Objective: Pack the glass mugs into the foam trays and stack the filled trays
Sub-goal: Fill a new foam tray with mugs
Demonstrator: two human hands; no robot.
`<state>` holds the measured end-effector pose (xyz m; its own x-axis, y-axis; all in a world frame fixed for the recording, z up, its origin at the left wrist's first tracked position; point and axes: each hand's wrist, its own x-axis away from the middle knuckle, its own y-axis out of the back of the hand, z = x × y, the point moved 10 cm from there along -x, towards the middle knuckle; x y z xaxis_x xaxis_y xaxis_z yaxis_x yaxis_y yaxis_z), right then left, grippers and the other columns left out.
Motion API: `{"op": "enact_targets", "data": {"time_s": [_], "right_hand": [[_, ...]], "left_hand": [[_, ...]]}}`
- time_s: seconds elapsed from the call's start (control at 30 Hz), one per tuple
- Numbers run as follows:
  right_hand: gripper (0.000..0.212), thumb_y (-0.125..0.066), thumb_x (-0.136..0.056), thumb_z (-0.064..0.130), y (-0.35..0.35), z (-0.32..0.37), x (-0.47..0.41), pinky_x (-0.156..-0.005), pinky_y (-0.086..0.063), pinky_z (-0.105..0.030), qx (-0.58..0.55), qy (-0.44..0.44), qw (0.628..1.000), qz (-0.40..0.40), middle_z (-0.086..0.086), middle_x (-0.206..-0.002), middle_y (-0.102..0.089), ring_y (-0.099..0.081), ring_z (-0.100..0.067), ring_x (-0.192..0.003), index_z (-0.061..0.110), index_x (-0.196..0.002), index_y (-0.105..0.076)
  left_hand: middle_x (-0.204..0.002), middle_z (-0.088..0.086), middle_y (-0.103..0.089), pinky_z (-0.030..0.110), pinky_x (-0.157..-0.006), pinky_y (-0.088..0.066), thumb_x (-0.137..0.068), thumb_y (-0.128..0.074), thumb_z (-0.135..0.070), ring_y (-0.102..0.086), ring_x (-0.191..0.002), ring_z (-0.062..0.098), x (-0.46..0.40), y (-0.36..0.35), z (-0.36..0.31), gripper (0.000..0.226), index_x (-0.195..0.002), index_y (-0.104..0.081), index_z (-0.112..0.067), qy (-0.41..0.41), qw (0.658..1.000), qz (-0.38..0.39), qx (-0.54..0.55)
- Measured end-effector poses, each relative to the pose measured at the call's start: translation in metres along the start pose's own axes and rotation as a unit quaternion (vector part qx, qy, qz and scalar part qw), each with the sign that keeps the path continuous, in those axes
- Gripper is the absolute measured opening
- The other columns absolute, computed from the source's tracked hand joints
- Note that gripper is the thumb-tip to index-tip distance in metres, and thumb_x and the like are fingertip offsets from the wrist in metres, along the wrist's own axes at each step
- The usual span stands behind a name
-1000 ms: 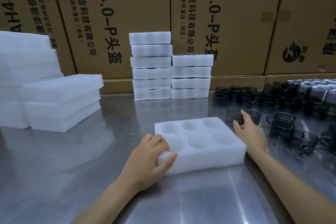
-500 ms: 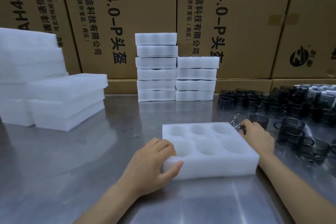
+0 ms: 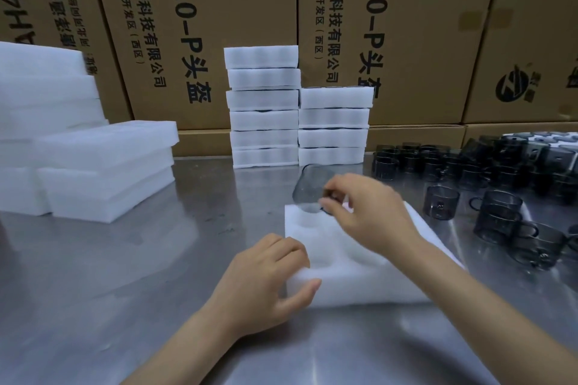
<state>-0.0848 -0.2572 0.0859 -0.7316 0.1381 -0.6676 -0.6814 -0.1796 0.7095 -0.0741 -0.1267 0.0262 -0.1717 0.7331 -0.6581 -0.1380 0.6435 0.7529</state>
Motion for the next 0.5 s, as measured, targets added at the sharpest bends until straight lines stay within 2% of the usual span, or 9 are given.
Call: {"op": "enact_targets", "data": {"time_s": [0.1, 0.2, 0.5], "right_hand": [[0.008, -0.052, -0.091, 0.037, -0.022, 0.006, 0.008, -0.06, -0.034, -0.028, 0.039, 0.009, 0.998, 0.048, 0.013, -0.08, -0.051, -0.048, -0.01, -0.081, 0.03, -0.091, -0.055], [0.007, -0.05, -0.092, 0.035, -0.031, -0.003, 0.01, -0.062, -0.034, -0.028, 0.048, -0.019, 0.995, 0.082, 0.012, -0.081, -0.049, -0.048, -0.013, -0.081, 0.03, -0.092, -0.055], [0.007, -0.05, -0.089, 0.033, -0.035, -0.002, 0.014, -0.056, -0.026, -0.028, 0.084, -0.011, 0.989, 0.12, 0.01, -0.075, -0.044, -0.043, -0.015, -0.078, 0.03, -0.085, -0.054]], "left_hand": [[-0.093, -0.01, -0.061, 0.033, -0.055, -0.049, -0.089, -0.048, -0.045, -0.055, -0.078, 0.018, 0.0, -0.003, -0.005, 0.031, -0.084, -0.061, -0.017, -0.009, 1.0, 0.008, 0.006], [-0.092, -0.01, -0.062, 0.034, -0.054, -0.049, -0.089, -0.047, -0.046, -0.055, -0.078, 0.018, 0.0, -0.004, -0.005, 0.032, -0.084, -0.061, -0.017, -0.005, 1.0, 0.01, 0.01], [-0.092, -0.014, -0.059, 0.032, -0.054, -0.048, -0.089, -0.045, -0.049, -0.055, -0.079, 0.015, 0.002, -0.005, -0.005, 0.033, -0.084, -0.06, -0.02, 0.009, 1.0, 0.015, 0.002]]}}
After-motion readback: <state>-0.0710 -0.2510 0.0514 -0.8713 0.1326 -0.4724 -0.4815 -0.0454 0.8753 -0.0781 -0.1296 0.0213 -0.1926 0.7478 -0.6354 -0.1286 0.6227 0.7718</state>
